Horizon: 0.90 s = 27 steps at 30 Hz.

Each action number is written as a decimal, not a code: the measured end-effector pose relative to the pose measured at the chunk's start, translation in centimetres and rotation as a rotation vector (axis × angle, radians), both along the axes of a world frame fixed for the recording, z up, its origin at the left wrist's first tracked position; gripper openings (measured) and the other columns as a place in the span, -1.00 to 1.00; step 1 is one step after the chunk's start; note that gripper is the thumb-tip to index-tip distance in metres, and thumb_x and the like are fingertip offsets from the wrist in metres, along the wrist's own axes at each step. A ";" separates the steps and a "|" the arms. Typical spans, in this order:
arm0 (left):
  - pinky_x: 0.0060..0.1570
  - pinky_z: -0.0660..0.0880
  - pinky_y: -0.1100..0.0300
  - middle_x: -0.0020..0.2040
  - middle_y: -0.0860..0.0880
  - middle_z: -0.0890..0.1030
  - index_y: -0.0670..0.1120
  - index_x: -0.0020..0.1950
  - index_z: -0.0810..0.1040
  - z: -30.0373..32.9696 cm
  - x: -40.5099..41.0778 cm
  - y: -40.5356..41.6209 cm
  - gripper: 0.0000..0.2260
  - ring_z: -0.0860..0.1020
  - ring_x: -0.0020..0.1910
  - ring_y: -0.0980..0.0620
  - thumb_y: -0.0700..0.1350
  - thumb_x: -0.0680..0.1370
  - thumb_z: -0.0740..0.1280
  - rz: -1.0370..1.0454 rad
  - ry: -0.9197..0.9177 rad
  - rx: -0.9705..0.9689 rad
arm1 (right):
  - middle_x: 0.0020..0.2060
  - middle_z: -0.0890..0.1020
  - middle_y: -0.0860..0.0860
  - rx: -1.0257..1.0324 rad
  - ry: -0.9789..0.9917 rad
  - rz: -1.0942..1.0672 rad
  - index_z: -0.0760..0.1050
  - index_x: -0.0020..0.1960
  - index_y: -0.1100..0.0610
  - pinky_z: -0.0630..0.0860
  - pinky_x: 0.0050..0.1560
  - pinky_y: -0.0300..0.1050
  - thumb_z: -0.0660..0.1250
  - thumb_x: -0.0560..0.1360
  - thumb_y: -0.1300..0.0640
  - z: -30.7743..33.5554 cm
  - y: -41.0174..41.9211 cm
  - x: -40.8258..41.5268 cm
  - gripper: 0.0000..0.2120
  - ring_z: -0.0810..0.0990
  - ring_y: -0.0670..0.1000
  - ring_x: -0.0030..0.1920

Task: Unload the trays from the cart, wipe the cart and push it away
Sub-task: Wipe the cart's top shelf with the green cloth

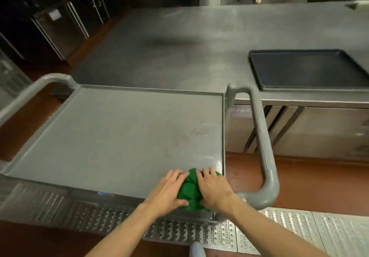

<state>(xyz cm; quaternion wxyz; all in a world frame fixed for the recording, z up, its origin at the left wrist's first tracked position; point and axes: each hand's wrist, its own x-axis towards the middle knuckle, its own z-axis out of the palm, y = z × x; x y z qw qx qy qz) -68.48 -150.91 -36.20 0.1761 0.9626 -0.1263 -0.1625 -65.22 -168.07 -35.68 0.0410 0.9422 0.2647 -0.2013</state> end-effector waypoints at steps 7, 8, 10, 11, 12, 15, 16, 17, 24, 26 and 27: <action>0.40 0.24 0.20 0.39 0.02 0.26 -0.01 0.57 -0.06 -0.3 1.1 0.5 -0.24 0.28 0.35 0.06 0.08 0.53 0.33 -0.133 -0.057 -0.091 | 0.27 0.31 0.17 0.026 -0.022 -0.125 0.08 0.51 0.20 0.58 0.03 0.01 0.43 0.40 0.08 0.1 1.4 0.2 -0.18 0.36 0.20 0.23; 0.38 0.26 0.20 0.39 0.01 0.25 0.00 0.57 -0.09 -0.4 1.2 0.6 -0.25 0.29 0.35 0.06 0.06 0.54 0.31 -0.145 -0.063 -0.103 | 0.26 0.32 0.15 0.045 -0.033 -0.147 0.08 0.51 0.17 0.57 0.01 0.00 0.46 0.35 0.09 0.1 1.2 -0.3 -0.14 0.38 0.19 0.20; 0.36 0.29 0.19 0.39 -0.01 0.24 0.01 0.57 -0.11 -0.8 1.3 0.6 -0.27 0.30 0.35 0.03 0.04 0.57 0.28 -0.185 -0.066 -0.132 | 0.24 0.38 0.11 0.087 -0.062 -0.183 0.10 0.50 0.13 0.57 0.05 0.00 0.50 0.27 0.09 -0.5 0.9 -1.2 -0.08 0.43 0.16 0.16; 0.37 0.29 0.19 0.40 -0.03 0.23 -0.01 0.57 -0.11 -0.9 1.6 0.8 -0.29 0.29 0.36 0.03 0.03 0.58 0.26 -0.209 -0.063 -0.138 | 0.24 0.42 0.11 0.103 -0.085 -0.213 0.13 0.50 0.13 0.56 0.11 0.00 0.50 0.25 0.08 -0.9 1.0 -1.8 -0.08 0.45 0.15 0.17; 0.37 0.28 0.18 0.41 -0.04 0.22 -0.03 0.58 -0.10 -1.1 2.1 0.9 -0.30 0.28 0.37 0.02 0.02 0.58 0.26 -0.228 -0.080 -0.133 | 0.26 0.45 0.13 0.113 -0.128 -0.228 0.16 0.50 0.15 0.54 0.18 0.01 0.50 0.23 0.07 -1.3 1.0 -2.1 -0.07 0.47 0.16 0.19; 0.37 0.28 0.16 0.40 -0.09 0.23 -0.08 0.57 -0.05 -1.3 3.1 0.8 -0.31 0.27 0.37 -0.01 0.00 0.58 0.27 -0.263 -0.108 -0.161 | 0.35 0.44 0.18 0.122 -0.169 -0.249 0.18 0.51 0.21 0.37 0.39 0.09 0.45 0.23 0.09 -2.4 1.3 -2.1 -0.09 0.42 0.19 0.33; 0.37 0.29 0.15 0.39 -0.10 0.24 -0.09 0.57 -0.04 -1.4 3.4 0.8 -0.31 0.28 0.36 -0.02 -0.01 0.58 0.28 -0.264 -0.114 -0.162 | 0.37 0.42 0.19 0.119 -0.177 -0.255 0.16 0.51 0.21 0.32 0.43 0.10 0.44 0.25 0.09 -2.6 1.4 -1.9 -0.10 0.39 0.20 0.36; 0.36 0.30 0.15 0.38 -0.11 0.25 -0.10 0.57 -0.04 -1.5 3.7 0.8 -0.31 0.28 0.35 -0.04 -0.02 0.57 0.28 -0.265 -0.117 -0.155 | 0.38 0.41 0.20 0.118 -0.183 -0.263 0.15 0.51 0.22 0.30 0.45 0.10 0.43 0.26 0.08 -2.7 1.4 -1.5 -0.10 0.37 0.21 0.38; 0.36 0.33 0.15 0.39 -0.07 0.23 -0.08 0.58 -0.04 -2.1 8.4 0.5 -0.28 0.29 0.36 -0.01 -0.03 0.56 0.31 -0.271 -0.133 -0.145 | 0.33 0.44 0.23 0.221 -0.214 -0.338 0.22 0.48 0.26 0.27 0.46 0.10 0.32 0.28 0.15 -3.0 1.6 2.9 -0.21 0.38 0.25 0.36; 0.37 0.28 0.18 0.40 -0.07 0.22 -0.08 0.58 -0.04 -2.2 9.7 0.4 -0.28 0.28 0.36 0.00 -0.04 0.56 0.31 -0.284 -0.131 -0.152 | 0.33 0.43 0.23 0.238 -0.225 -0.356 0.22 0.48 0.25 0.28 0.46 0.11 0.30 0.30 0.15 -3.5 1.5 3.9 -0.24 0.37 0.26 0.37; 0.37 0.27 0.18 0.40 -0.06 0.21 -0.08 0.58 -0.04 -2.2 10.4 0.4 -0.29 0.27 0.37 0.00 -0.04 0.56 0.31 -0.290 -0.134 -0.156 | 0.34 0.43 0.23 0.248 -0.225 -0.365 0.21 0.48 0.25 0.27 0.46 0.11 0.28 0.32 0.14 -3.8 1.4 4.4 -0.25 0.36 0.26 0.38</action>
